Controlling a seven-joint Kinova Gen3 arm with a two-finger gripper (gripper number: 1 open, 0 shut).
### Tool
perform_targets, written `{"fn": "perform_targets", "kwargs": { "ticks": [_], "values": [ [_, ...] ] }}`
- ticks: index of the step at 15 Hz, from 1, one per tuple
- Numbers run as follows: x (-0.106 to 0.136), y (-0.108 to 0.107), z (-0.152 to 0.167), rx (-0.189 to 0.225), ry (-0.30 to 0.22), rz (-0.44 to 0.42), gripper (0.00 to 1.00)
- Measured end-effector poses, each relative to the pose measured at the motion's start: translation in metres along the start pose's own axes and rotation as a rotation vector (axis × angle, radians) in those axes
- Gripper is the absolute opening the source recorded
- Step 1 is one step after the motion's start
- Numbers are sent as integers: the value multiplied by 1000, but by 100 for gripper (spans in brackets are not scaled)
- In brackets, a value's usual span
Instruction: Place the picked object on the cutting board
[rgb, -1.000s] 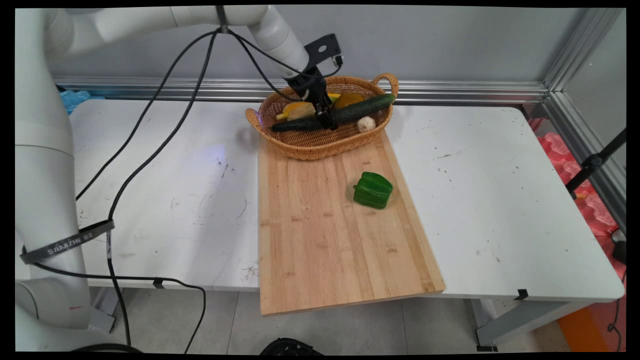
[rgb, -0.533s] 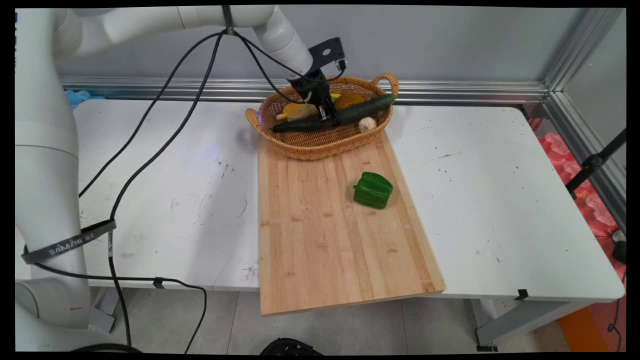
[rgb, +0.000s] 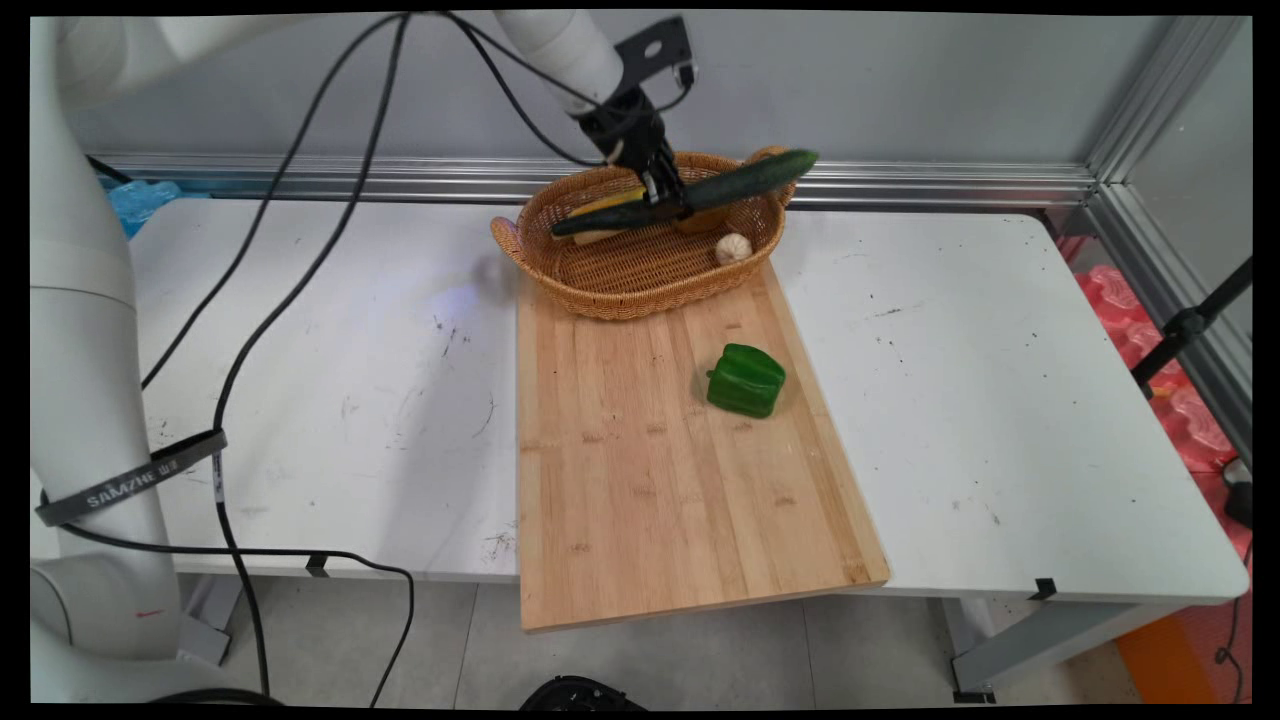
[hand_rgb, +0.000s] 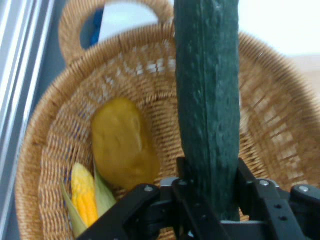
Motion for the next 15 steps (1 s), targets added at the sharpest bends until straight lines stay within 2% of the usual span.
{"fn": "perform_targets", "kwargs": {
  "ticks": [3, 6, 10, 15],
  "values": [
    [16, 7, -31, -9, 44, 18, 0],
    [31, 21, -61, -34, 81, 40, 0],
    [42, 47, -94, -86, 110, 77, 0],
    [47, 89, -123, -164, 112, 158, 0]
  ]
}}
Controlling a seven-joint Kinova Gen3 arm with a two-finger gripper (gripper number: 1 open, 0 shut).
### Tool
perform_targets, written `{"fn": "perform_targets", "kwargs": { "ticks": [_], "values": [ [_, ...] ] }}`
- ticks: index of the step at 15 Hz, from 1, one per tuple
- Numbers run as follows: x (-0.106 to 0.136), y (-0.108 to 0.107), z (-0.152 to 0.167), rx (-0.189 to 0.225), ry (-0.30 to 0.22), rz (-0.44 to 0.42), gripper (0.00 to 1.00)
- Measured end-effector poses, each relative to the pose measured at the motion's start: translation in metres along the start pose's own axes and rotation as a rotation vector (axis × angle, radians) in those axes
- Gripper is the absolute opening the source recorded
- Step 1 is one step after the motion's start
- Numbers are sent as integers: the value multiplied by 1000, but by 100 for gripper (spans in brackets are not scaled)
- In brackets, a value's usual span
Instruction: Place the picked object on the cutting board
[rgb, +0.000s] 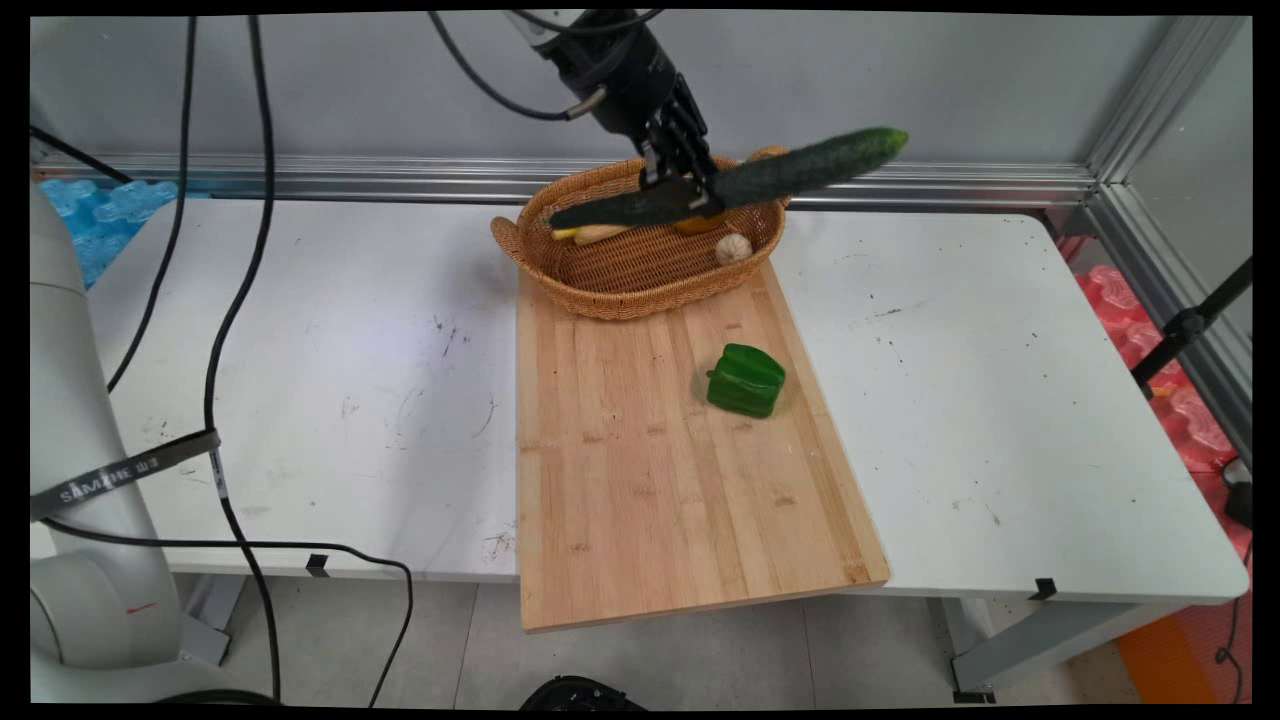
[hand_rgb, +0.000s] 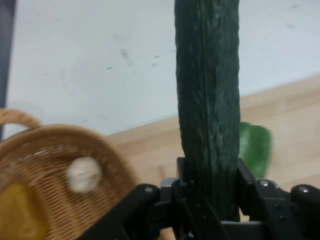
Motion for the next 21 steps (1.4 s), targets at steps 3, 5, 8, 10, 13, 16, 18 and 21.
{"fn": "perform_targets", "kwargs": {
  "ticks": [3, 5, 8, 10, 13, 16, 18, 21],
  "values": [
    [5, 30, -4, -50, -4, 41, 0],
    [7, 50, -3, -82, -12, 57, 0],
    [6, 70, 1, -113, -24, 69, 0],
    [6, 84, 7, -131, -35, 75, 0],
    [4, 104, 22, -155, -57, 77, 0],
    [0, 122, 46, -171, -87, 74, 0],
    [-4, 132, 63, -180, -109, 72, 0],
    [-9, 143, 86, -188, -140, 64, 0]
  ]
}}
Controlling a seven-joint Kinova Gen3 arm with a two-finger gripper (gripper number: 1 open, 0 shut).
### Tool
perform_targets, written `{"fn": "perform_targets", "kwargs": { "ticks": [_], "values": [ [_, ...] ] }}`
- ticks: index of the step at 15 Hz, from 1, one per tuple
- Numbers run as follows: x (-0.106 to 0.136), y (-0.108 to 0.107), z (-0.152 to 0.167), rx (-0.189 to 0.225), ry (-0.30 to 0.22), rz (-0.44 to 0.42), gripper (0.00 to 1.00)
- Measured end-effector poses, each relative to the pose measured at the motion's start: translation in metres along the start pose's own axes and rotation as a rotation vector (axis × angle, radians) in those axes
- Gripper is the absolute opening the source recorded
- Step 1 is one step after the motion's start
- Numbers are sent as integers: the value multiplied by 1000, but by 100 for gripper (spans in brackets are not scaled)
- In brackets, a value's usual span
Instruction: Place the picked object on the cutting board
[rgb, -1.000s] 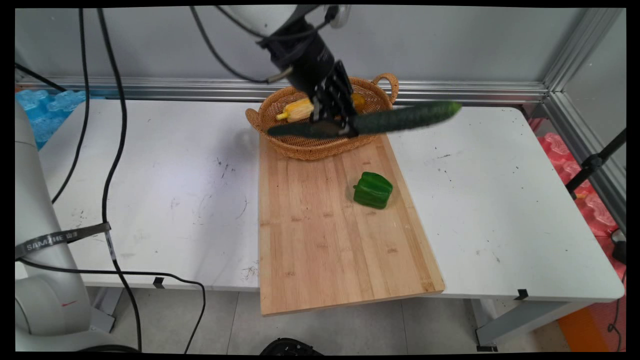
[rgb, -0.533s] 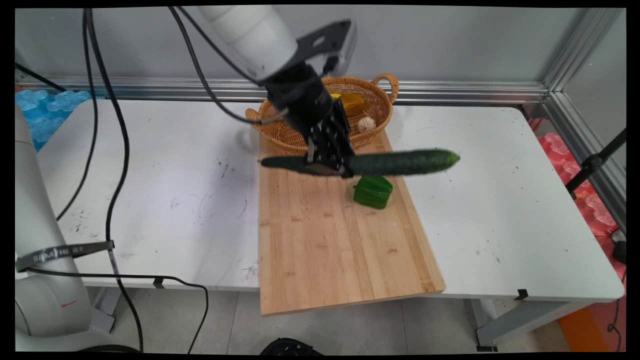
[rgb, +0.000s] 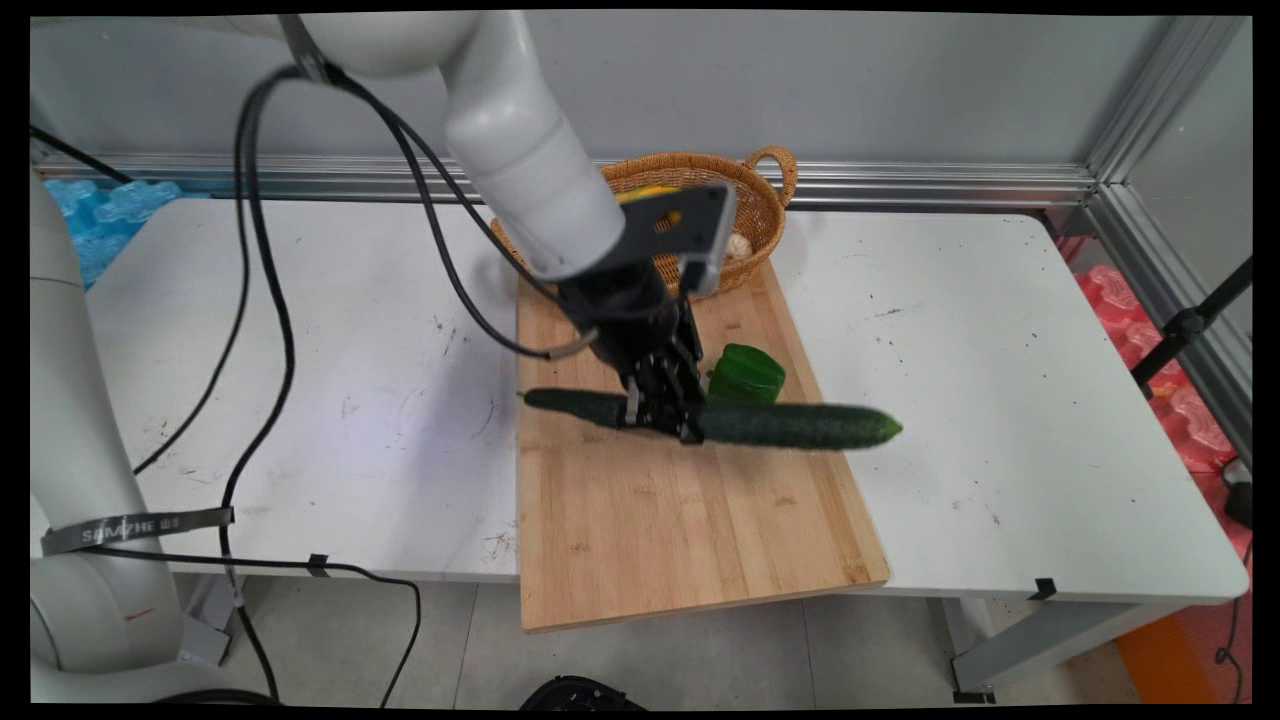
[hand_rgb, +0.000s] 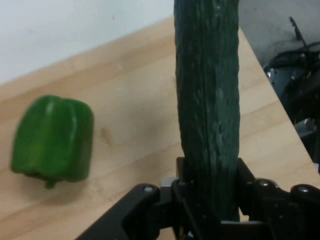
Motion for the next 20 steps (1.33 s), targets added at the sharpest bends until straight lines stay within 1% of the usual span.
{"fn": "perform_targets", "kwargs": {
  "ticks": [6, 11, 14, 15, 17, 20],
  "values": [
    [-2, 6, 51, -11, -65, -14, 0],
    [-5, 6, 79, -19, -104, -4, 0],
    [-7, 6, 91, -23, -121, 12, 0],
    [-7, 5, 94, -26, -124, 18, 100],
    [-7, 5, 97, -30, -122, 28, 100],
    [-4, 1, 95, -31, -104, 33, 100]
  ]
}}
